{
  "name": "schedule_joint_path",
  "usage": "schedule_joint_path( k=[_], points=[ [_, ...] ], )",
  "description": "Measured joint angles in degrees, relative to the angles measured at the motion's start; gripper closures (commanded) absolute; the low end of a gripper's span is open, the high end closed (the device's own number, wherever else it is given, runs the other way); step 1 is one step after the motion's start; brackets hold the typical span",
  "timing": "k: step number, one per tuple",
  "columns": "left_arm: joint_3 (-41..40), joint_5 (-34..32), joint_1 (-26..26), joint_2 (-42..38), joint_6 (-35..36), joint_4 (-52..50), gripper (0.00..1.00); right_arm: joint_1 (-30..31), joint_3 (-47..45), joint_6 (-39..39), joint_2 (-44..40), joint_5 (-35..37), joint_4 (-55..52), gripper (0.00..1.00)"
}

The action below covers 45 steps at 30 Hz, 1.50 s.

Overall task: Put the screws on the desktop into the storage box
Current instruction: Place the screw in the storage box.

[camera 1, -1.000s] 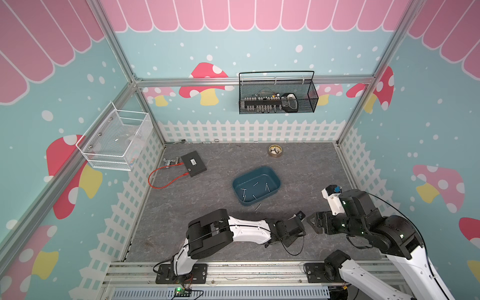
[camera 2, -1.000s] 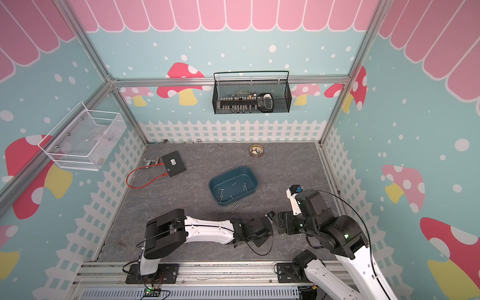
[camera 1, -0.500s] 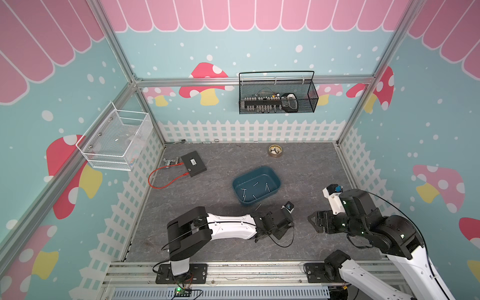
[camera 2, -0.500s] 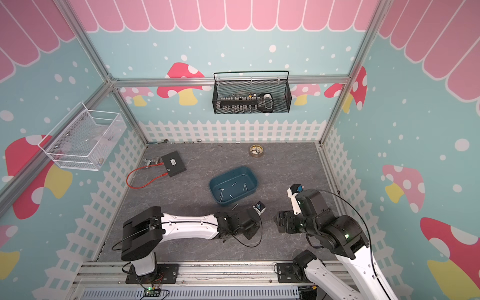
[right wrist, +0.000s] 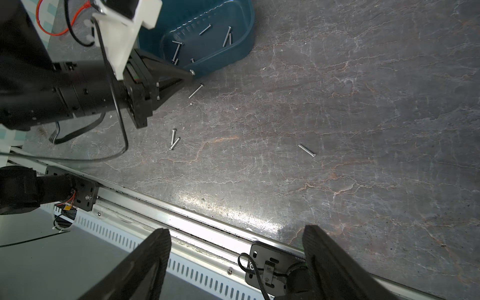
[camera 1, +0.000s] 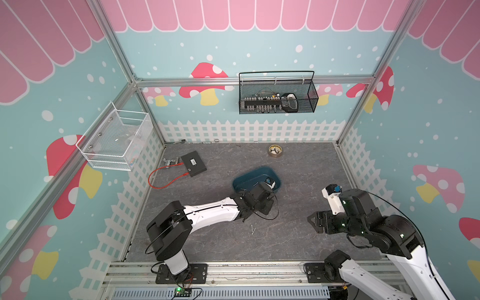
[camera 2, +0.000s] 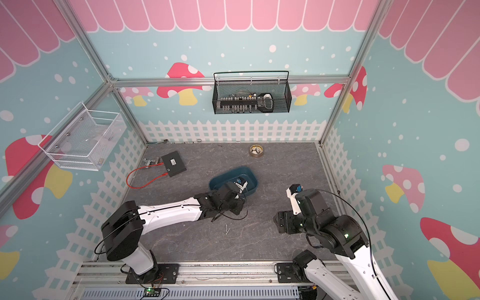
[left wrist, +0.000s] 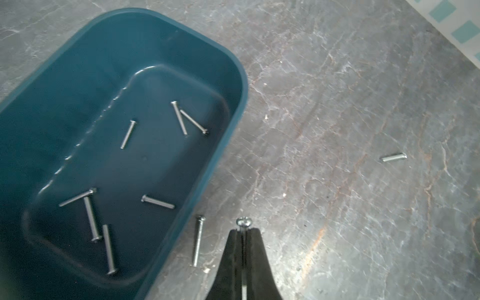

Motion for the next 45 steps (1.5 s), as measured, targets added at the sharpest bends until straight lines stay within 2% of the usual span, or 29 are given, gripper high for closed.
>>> schedule_joint_path(
  k=[4,13,20,25,28,30,36,45],
  points=[
    [1.81,2.01,3.89,0.55,0.52,-0.02,1.00,0.00,0.00,0.00,-0.13,-0.24,0.13,0.14],
    [6.71,5.51,8.61,4.46,1.20,0.52,0.98,0.00,-0.02,-0.15,-0.50,-0.28,0.20,0.14],
    [6.80,6.84,9.99,6.45,1.62,0.52,0.72,0.00,-0.37,-0.20,-0.76,-0.28,0.61,0.12],
    [6.78,8.55,10.16,6.40,1.57,0.83,0.37,0.00,-2.89,-0.17,-1.55,-0.68,3.04,0.13],
    [6.08,9.77,10.49,5.44,0.90,0.90,0.19,0.00,-5.05,-0.13,-2.51,-2.19,5.84,0.13],
    [4.90,10.51,10.69,3.85,0.26,0.83,0.10,0.00,-6.19,-0.13,-2.80,-3.04,7.69,0.13],
    [-0.15,12.39,10.93,-4.61,-1.68,0.76,0.01,0.00,-10.43,-0.52,-1.79,-5.88,15.28,0.14],
    [-6.51,14.05,11.08,-17.11,-5.79,-0.55,0.01,0.00,-16.50,-4.13,5.79,-6.25,26.05,0.15]
  ],
)
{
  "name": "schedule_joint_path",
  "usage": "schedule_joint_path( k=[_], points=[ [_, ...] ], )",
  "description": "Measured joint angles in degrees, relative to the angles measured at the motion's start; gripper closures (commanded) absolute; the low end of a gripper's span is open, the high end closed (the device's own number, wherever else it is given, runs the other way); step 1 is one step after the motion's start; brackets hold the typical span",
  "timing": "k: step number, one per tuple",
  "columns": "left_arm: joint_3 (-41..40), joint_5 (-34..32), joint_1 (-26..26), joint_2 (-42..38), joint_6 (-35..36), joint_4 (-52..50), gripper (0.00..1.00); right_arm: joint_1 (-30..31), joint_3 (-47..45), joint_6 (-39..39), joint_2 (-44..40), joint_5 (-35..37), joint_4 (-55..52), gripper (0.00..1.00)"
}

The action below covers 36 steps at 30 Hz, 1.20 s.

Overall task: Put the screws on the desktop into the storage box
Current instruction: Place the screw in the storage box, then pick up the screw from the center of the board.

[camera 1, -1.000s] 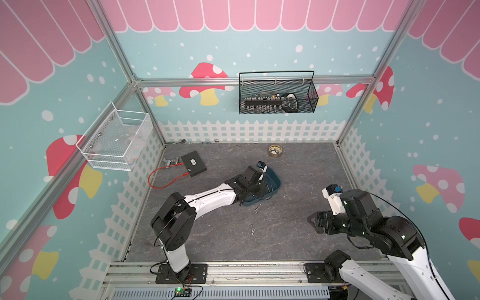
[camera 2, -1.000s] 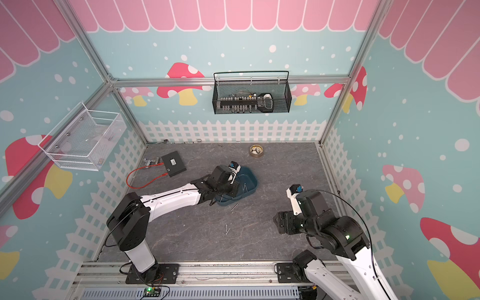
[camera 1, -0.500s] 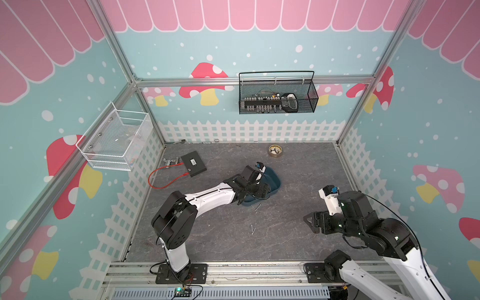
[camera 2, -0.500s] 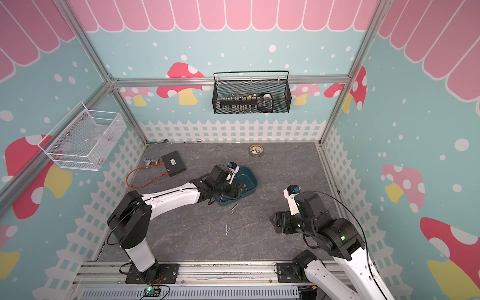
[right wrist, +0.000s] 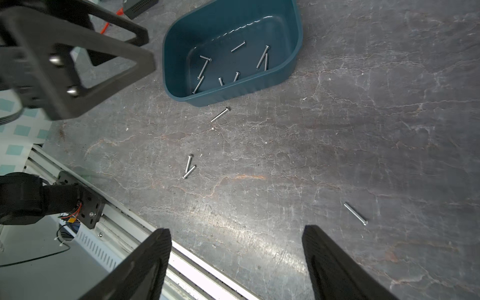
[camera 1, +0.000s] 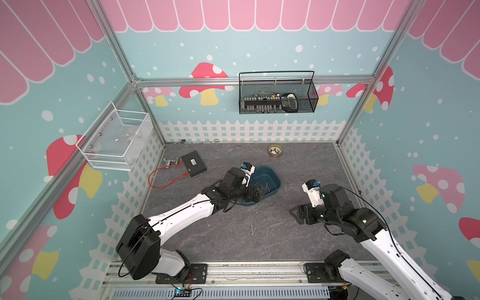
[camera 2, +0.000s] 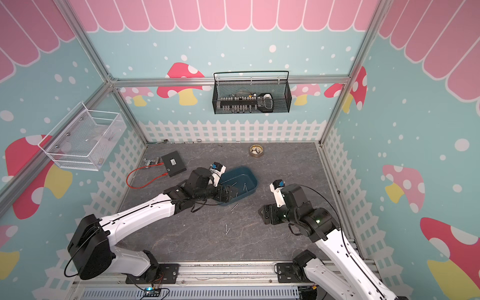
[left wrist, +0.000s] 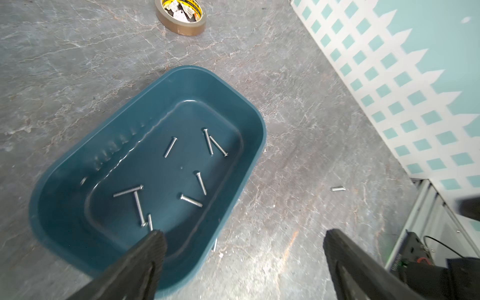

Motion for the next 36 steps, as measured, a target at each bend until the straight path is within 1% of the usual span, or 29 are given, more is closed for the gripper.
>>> schedule_joint_path(
  k=[6,10,14,21,24,28,30,33,36],
  points=[
    [-2.27,0.02,0.11,-5.88,-2.93,-1.25,0.01,0.02,-4.68,-4.39,6.16,-0.68,5.75,0.16],
    [-4.94,-0.13,0.31,-8.28,-4.59,-1.90,0.01,0.79,-5.62,-5.55,7.41,-1.42,8.76,0.22],
    [-6.82,-0.44,0.74,-9.94,-5.57,-2.78,0.01,5.95,-5.77,-4.15,8.70,0.55,11.47,0.23],
    [-7.32,-0.46,3.08,-13.03,-5.99,-5.29,0.01,16.13,-6.86,2.19,12.76,5.60,16.20,0.27],
    [-7.34,-0.39,4.35,-14.67,-5.95,-6.54,0.01,20.35,-7.06,4.98,16.15,7.58,17.94,0.29],
    [-8.37,0.28,7.65,-17.94,-5.64,-8.04,0.01,25.77,-6.60,8.07,22.01,9.40,21.07,0.31],
    [-9.11,0.94,9.35,-19.45,-5.35,-8.52,0.01,28.09,-5.27,9.18,26.03,10.43,21.99,0.36],
    [-10.05,2.08,11.19,-20.92,-4.46,-8.76,0.01,30.45,-3.28,10.49,31.26,11.52,24.04,0.37],
    [-10.73,2.91,11.63,-21.14,-3.32,-9.01,0.01,31.28,-2.60,10.86,34.05,11.85,26.16,0.39]
  ],
)
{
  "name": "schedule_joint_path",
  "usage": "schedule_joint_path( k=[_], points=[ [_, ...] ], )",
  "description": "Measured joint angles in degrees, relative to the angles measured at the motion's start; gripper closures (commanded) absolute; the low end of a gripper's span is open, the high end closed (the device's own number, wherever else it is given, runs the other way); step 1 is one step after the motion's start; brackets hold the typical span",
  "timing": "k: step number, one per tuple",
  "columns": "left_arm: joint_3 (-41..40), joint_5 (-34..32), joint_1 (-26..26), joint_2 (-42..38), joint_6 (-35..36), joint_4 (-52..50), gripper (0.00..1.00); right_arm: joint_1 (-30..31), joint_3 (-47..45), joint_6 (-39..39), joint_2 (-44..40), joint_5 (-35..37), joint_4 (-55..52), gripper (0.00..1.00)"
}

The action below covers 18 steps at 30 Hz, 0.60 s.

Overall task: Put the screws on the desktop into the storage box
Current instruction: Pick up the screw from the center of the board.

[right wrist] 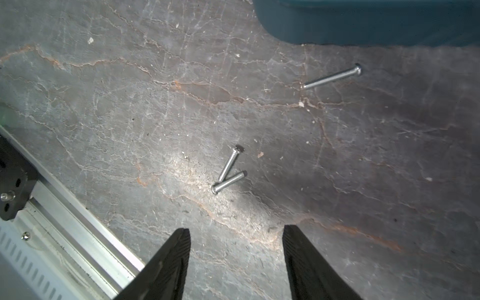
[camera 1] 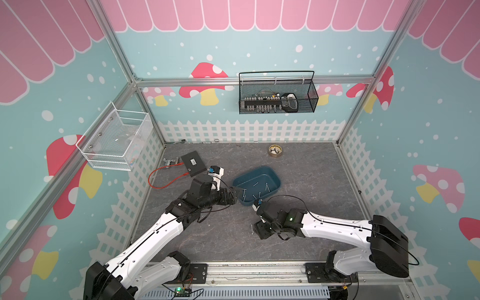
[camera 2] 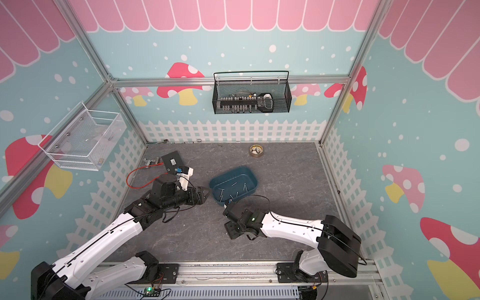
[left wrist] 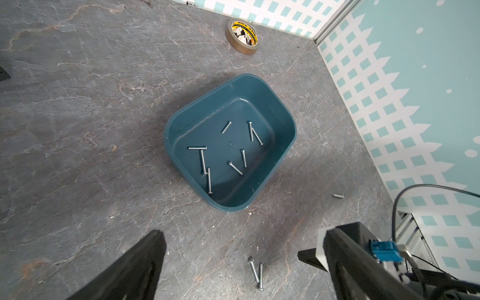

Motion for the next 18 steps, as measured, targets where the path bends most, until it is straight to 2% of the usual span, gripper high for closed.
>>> schedule_joint_path(
  k=[7,18],
  points=[
    [-0.87,2.10,1.01,0.02,1.27,-0.68,0.01,0.70,2.03,-0.24,4.28,0.76,2.38,0.50],
    [-2.08,4.72,1.49,0.17,1.66,-0.31,0.01,0.79,2.82,-1.53,8.35,1.81,4.04,0.59]
  ],
)
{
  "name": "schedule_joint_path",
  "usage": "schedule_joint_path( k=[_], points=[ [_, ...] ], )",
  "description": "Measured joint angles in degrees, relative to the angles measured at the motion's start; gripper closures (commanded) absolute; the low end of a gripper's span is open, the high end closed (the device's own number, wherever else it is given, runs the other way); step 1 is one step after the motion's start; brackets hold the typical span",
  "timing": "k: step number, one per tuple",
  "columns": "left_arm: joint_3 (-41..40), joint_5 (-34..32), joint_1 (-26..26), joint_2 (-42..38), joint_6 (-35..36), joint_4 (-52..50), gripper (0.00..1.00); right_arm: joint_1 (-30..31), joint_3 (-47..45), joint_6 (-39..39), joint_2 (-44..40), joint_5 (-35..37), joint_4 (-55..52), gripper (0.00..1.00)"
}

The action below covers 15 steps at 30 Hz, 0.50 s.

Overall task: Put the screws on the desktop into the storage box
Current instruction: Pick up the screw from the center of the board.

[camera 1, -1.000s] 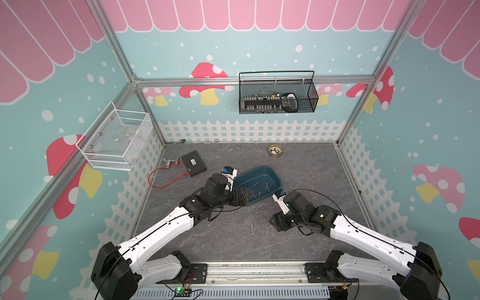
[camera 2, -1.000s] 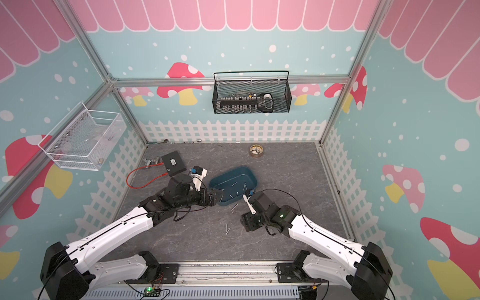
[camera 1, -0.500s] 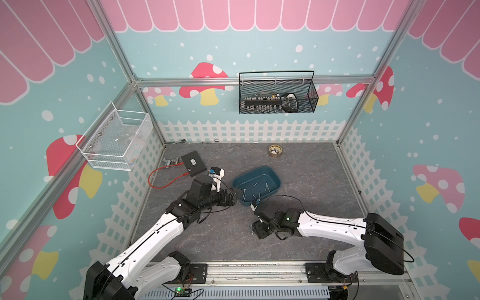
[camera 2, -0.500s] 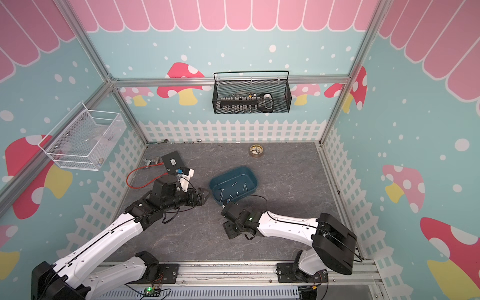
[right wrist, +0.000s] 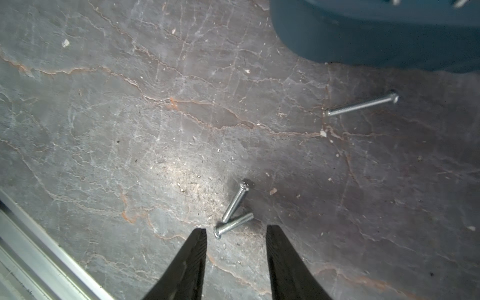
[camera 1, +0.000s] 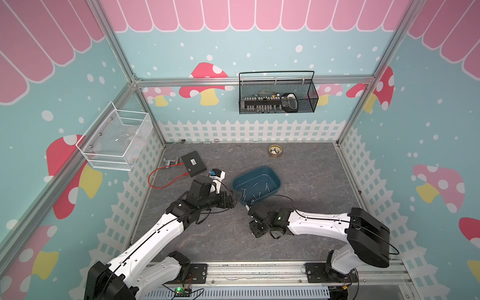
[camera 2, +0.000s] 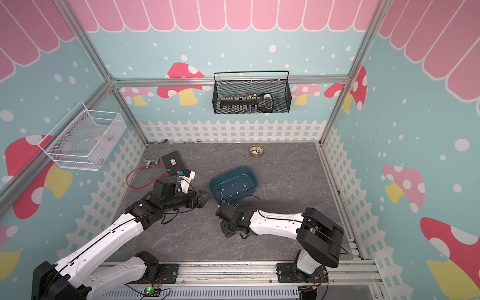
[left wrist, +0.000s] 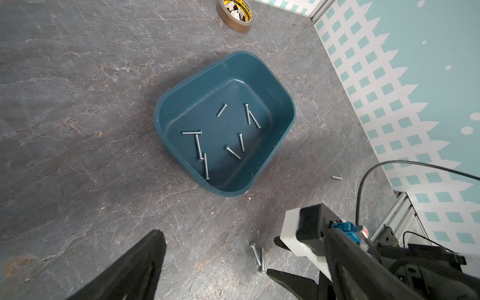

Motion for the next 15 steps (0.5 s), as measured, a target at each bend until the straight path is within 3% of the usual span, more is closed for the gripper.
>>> schedule_joint_path(
  k=[15],
  points=[
    [-2.36,1.11,0.04,-1.29,-0.02,0.87,0.02,1.05,0.26,-0.87,4.39,0.24,2.10,0.64]
  ],
)
